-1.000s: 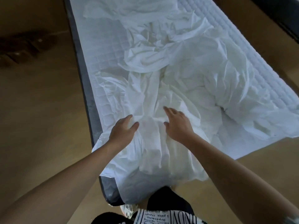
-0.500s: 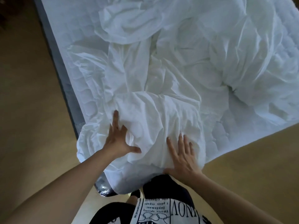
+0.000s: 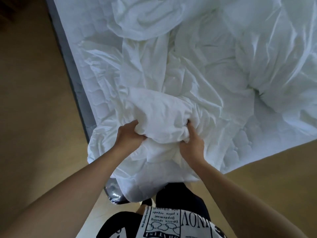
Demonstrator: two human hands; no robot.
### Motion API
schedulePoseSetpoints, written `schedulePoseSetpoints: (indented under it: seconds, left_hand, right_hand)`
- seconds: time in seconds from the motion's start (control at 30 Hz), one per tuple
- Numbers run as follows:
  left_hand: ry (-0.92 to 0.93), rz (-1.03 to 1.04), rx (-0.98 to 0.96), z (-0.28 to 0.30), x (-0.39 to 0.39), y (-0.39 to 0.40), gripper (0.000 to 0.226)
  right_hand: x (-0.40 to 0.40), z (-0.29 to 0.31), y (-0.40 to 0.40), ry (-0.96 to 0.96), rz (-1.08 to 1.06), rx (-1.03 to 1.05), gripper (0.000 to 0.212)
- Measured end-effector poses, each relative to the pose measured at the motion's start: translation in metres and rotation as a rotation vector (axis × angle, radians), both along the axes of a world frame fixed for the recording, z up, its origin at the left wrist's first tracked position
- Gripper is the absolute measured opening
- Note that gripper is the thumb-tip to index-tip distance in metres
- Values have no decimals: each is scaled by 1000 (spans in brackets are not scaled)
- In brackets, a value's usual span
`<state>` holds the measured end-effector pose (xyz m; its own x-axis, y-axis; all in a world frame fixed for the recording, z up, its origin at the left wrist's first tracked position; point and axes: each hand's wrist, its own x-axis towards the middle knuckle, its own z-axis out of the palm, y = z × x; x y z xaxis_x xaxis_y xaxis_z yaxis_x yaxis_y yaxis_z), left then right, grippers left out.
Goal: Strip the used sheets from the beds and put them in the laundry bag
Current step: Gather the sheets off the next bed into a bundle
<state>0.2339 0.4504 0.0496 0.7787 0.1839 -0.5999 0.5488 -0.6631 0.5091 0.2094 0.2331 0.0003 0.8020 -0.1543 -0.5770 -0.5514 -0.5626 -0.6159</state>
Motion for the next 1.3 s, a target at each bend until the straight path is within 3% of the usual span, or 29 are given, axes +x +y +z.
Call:
schedulePoseSetpoints:
  seconds: [0.17, 0.27, 0.37, 0.5, 0.57, 0.67, 0.7, 0.77, 0.83, 0.93, 1.03, 1.17, 1.23, 1.3]
  left_hand:
    - [125, 353, -410, 73, 13, 13, 32]
    - [246, 394, -514, 133, 17, 27, 22]
    - [345, 355, -579, 181, 6, 54, 15]
    - [503, 420, -600, 202, -27, 85, 22]
    - [547, 430, -597, 192, -44, 95, 19]
    - [529, 489, -567, 163, -56, 101, 19]
    - [447, 542, -542, 146, -55, 104, 31]
    - [204, 651, -471, 108, -52, 108, 76]
    - [64, 595, -333, 91, -51, 102, 103]
    - [-17, 328, -114, 75, -59, 86, 97]
    - [35, 151, 59, 52, -67, 81, 104]
    - [49, 16, 305, 28, -53, 90, 117]
    - [94, 12, 262, 16, -42, 97, 131]
    - [191, -9, 152, 1, -37, 102, 142]
  right_hand:
    - [19, 88, 3, 135, -119, 295, 55]
    - [20, 145, 5, 187, -124, 427, 42]
    - [22, 199, 3, 227, 40, 439, 31]
    - [43, 250, 8, 360, 247, 415, 59]
    - [52, 261, 27, 384, 345, 366, 55]
    - [63, 237, 69, 274, 296, 297, 33]
    - [68, 222, 83, 204, 214, 322, 34]
    - [79, 191, 106, 176, -21, 541, 47]
    - [86, 166, 121, 189, -81, 610, 62]
    - [76, 140, 116, -3, 287, 180, 68]
    - [45, 109, 73, -182, 345, -81, 80]
    - [-5, 53, 5, 133, 539, -308, 130]
    - [-18, 27, -6, 258, 493, -229, 142]
    - [-19, 13, 3, 335, 327, 24, 143]
